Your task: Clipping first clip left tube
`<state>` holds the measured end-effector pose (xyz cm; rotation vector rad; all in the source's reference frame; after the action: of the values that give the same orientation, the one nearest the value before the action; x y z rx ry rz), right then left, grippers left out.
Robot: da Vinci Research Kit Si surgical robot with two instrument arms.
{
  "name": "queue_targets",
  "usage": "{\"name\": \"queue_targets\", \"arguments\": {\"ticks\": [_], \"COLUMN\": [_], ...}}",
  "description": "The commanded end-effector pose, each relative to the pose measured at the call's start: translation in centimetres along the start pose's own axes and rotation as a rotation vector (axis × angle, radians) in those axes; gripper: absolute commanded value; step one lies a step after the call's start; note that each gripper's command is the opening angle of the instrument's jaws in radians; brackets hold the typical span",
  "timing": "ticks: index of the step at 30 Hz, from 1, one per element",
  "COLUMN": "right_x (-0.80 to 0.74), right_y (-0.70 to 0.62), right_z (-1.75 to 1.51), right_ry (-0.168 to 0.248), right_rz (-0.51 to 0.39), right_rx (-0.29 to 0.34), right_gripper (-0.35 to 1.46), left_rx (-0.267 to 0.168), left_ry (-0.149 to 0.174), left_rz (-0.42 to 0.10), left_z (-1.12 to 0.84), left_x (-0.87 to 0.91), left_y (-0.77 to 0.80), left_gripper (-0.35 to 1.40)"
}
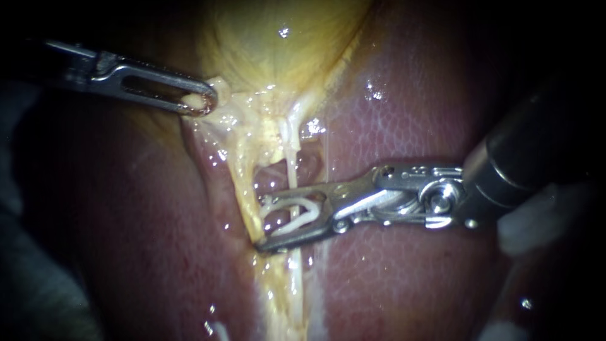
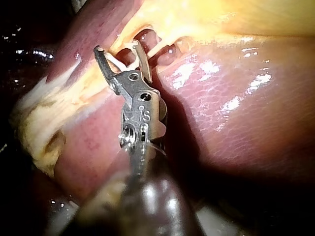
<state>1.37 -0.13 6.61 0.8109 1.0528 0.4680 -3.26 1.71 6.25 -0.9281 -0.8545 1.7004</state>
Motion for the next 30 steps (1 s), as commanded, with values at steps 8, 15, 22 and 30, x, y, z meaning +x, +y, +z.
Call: {"name": "queue_targets", "arguments": {"ticks": [8,15,22,30], "right_x": [-0.14,-0.20,-0.16,-0.09], "right_y": [0.10,0.17,0.13,-0.06], "right_z": [0.06,0.20,0.35,0.53], "right_ry": [-0.003,0.001,0.057,0.108], "right_rz": [0.008,0.008,0.010,-0.003], "right_rx": [-0.005,-0.009,0.015,0.065], "right_gripper": [0.50,0.50,0.50,0.50], "left_rx": [0.000,0.000,0.000,0.001], "left_ry": [0.000,0.000,0.000,0.000], "left_rz": [0.000,0.000,0.000,0.000], "left_z": [0.00,0.00,0.01,0.00], "left_x": [0.00,0.00,0.00,0.00], "left_y": [0.00,0.00,0.00,0.01], "left_gripper": [-0.35,-0.35,-0.35,-0.35]}}
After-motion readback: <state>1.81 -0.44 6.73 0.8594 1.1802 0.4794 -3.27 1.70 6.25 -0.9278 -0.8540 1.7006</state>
